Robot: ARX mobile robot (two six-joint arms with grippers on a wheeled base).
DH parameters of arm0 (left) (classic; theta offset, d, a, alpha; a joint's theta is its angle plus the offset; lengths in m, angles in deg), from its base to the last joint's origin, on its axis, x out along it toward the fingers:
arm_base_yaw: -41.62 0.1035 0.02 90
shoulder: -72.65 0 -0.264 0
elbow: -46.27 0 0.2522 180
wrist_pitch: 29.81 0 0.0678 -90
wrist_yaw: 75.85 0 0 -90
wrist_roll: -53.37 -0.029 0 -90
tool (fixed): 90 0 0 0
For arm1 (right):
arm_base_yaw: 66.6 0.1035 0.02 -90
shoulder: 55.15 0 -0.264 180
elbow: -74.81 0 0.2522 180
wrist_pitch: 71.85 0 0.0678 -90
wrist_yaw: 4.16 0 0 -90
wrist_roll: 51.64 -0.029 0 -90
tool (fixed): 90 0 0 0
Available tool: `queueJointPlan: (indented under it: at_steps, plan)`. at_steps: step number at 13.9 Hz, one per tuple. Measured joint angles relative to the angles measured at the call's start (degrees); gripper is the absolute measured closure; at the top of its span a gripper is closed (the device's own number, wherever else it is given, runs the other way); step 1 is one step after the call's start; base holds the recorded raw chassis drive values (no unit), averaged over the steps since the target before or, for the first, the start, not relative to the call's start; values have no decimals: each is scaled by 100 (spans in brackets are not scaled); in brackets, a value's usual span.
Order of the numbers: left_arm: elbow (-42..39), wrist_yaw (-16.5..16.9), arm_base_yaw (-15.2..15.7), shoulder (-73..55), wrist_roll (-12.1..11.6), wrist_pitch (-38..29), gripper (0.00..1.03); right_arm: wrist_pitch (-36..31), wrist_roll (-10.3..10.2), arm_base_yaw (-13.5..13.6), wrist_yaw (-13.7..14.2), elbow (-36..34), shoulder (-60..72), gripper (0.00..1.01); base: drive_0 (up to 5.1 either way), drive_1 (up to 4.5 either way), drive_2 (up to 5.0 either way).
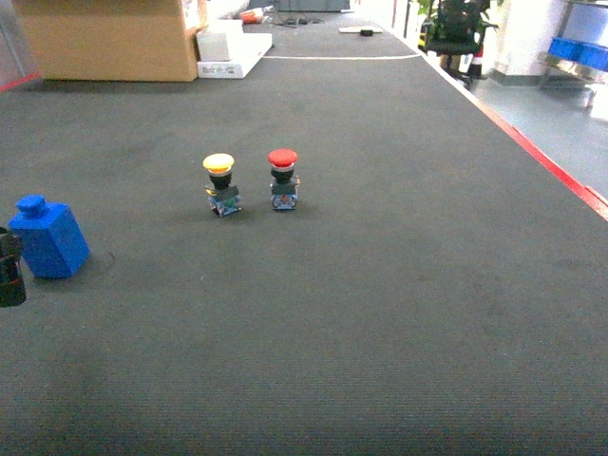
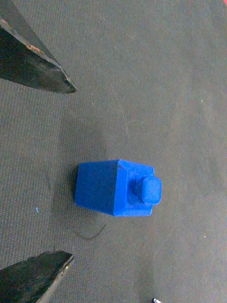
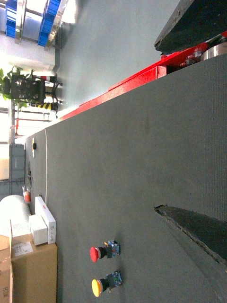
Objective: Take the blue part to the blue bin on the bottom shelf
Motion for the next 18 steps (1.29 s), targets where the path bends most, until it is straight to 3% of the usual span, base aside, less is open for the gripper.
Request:
queueJointPlan:
  at_steps: [15, 16, 18]
  plan:
    - [2177, 870, 234, -2396, -339, -151, 5, 2, 0, 0, 0, 0, 0, 3, 0, 0, 0]
    - [2177, 846, 234, -2430, -372, -302, 13, 2, -2, 0, 0, 0, 0, 3, 0, 0, 0]
    - [2177, 815, 229, -2435, -457, -474, 38, 2, 0, 0, 0, 0, 0, 3, 0, 0, 0]
